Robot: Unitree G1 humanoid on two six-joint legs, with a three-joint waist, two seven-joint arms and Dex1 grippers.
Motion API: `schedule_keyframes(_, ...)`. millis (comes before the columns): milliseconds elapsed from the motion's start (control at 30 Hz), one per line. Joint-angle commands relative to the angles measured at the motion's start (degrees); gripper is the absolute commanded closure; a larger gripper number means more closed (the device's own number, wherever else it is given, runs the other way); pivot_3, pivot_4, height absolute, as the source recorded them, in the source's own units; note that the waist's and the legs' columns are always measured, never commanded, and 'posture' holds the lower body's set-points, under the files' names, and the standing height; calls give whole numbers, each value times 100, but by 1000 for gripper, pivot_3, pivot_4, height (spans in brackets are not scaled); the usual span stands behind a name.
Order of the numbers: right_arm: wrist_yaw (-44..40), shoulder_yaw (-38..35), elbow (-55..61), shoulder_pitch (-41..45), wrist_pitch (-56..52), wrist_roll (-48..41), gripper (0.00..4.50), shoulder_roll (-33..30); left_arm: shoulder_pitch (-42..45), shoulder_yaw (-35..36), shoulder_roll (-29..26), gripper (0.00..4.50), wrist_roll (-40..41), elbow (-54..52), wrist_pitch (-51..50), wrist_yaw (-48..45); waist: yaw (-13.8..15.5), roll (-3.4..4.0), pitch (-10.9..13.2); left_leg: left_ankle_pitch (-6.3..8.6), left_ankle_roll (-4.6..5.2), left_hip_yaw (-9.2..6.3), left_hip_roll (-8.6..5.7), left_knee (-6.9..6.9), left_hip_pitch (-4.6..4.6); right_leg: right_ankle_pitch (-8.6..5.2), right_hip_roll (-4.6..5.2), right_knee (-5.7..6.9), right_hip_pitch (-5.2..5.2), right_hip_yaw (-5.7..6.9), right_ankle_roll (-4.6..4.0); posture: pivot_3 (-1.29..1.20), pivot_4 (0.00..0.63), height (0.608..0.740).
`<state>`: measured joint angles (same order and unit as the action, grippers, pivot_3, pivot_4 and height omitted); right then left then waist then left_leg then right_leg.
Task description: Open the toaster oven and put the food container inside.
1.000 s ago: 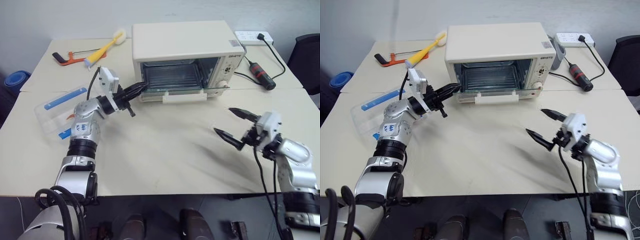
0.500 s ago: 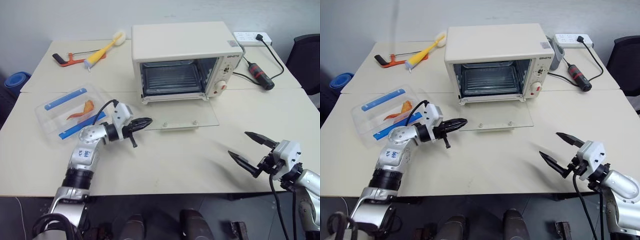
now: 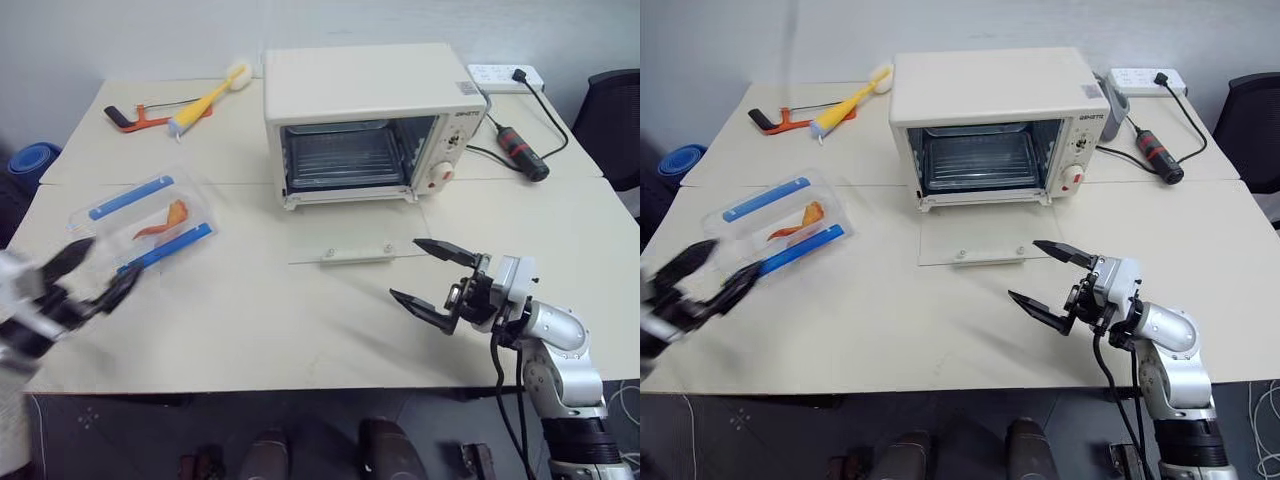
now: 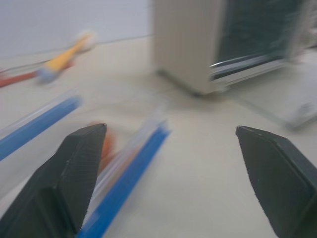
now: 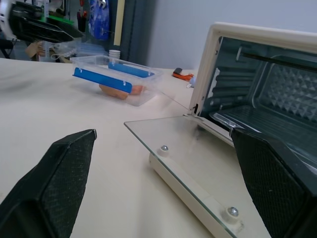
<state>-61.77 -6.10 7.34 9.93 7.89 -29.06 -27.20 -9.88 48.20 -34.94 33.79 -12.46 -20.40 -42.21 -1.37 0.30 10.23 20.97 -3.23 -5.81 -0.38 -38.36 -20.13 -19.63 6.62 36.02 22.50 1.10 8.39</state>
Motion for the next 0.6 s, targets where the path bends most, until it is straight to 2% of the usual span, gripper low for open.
schedule_keyframes(33, -76, 173, 213, 191, 462, 91, 0, 142, -546, 818, -23, 48, 25, 613, 122, 160, 7, -1, 0, 0, 0, 2, -1, 1, 2, 0, 1, -2, -3, -1, -1, 0, 150, 740)
schedule_keyframes(167, -74, 358, 257, 297, 324, 28, 0, 179, -668, 1050, -156, 48, 42, 659, -33, 629, 108, -18, -10, 0, 1, -3, -1, 2, 2, 1, 1, -1, -3, 0, -1, 0, 150, 740)
schedule_keyframes(300, -90, 419, 158, 363, 242, 10, 0, 130, -119, 922, -717, 48, 516, 444, -1175, 1272, 192, -37, -21, 0, 0, -9, -1, -4, 1, 4, 2, 0, -6, 1, -5, 0, 150, 740)
schedule_keyframes(333, -118, 436, 137, 378, 197, -3, 0, 114, 77, 892, -980, 48, 586, 531, -1829, 1633, 202, -42, -24, 0, 0, -10, -1, -5, 1, 4, 1, 1, -6, 2, -6, 0, 150, 740)
schedule_keyframes(400, -183, 462, 70, 426, 175, -6, 0, 105, 636, 768, -1556, 48, 950, 721, -3193, 2138, 181, -46, -26, -1, -2, -12, 2, -3, 1, 5, -3, 4, -4, 0, -9, 0, 150, 740)
schedule_keyframes(467, -272, 489, -73, 507, 212, 9, 0, 118, 1544, 482, -2046, 48, 1295, 1000, -4460, 2553, 141, -46, -26, -1, -1, -12, 0, 0, 2, 6, -2, 23, -3, -1, -9, 0, 150, 740)
schedule_keyframes(600, -489, 574, -391, 630, 307, 4, 0, 166, 3048, -352, -2488, 48, 915, 2083, -5446, 3104, -21, -43, -25, -2, -2, -3, -7, 22, 13, 5, -2, 52, 11, -6, -8, 0, 150, 740)
